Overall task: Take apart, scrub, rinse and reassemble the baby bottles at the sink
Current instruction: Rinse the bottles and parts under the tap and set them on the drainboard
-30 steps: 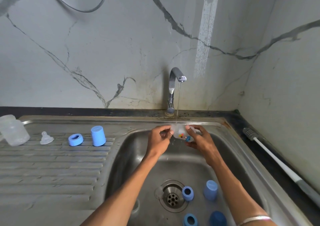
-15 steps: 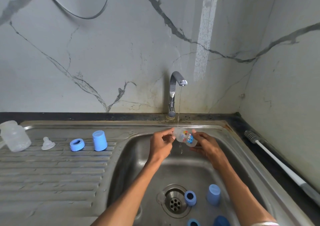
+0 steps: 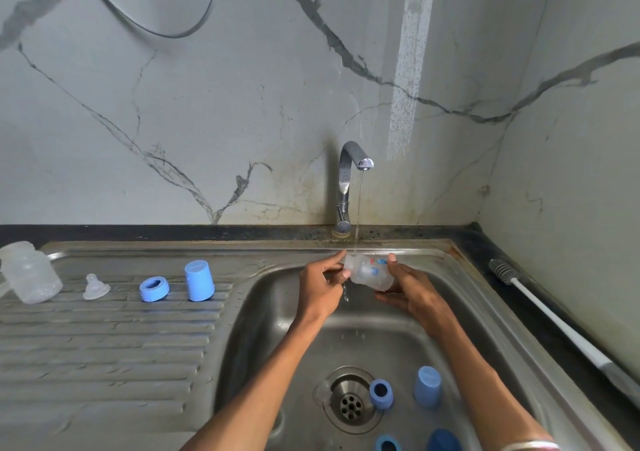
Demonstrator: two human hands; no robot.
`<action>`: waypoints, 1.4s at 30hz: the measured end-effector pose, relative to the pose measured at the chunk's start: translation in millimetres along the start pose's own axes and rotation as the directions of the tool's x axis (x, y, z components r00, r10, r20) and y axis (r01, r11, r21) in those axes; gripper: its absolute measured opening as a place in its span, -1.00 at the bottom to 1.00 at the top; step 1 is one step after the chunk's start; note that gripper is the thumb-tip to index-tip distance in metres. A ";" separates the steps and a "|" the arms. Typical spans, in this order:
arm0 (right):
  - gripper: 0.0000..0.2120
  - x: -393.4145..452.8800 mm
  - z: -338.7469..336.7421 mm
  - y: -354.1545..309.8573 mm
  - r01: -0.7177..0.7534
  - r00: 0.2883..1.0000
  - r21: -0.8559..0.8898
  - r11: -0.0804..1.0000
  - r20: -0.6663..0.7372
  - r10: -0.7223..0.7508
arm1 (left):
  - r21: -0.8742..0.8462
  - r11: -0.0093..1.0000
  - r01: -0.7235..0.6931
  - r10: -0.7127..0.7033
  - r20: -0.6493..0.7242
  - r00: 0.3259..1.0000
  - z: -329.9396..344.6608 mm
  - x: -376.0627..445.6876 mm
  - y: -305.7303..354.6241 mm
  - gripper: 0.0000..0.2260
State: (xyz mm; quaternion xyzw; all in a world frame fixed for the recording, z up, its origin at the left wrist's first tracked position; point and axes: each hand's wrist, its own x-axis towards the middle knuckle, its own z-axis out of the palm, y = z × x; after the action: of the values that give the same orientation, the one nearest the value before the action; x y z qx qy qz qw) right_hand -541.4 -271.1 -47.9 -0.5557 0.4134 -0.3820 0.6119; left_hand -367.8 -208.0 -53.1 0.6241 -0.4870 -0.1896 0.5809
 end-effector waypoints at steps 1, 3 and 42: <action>-0.55 -0.3 -0.1 0.1 0.004 1.000 0.004 1.000 0.031 -0.004 | -0.012 1.000 0.001 -0.001 -0.014 1.000 0.1 0.4 -0.8 -0.65; -0.50 -0.8 -0.9 0.3 -0.002 0.996 -0.001 1.000 0.091 0.002 | -0.041 0.999 0.009 -0.011 -0.043 0.999 -0.1 1.0 -0.9 -0.69; -0.62 -0.1 26.9 0.6 -0.068 0.989 0.083 0.994 0.136 0.056 | -0.023 0.999 -0.028 0.026 -0.081 0.996 -9.9 8.8 -3.8 -0.63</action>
State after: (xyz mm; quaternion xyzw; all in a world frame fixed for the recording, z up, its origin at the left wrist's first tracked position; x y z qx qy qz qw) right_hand -516.4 -261.1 -47.4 -0.5397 0.3714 -0.3424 0.6735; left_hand -354.4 -210.6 -51.2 0.6177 -0.4691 -0.1623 0.6099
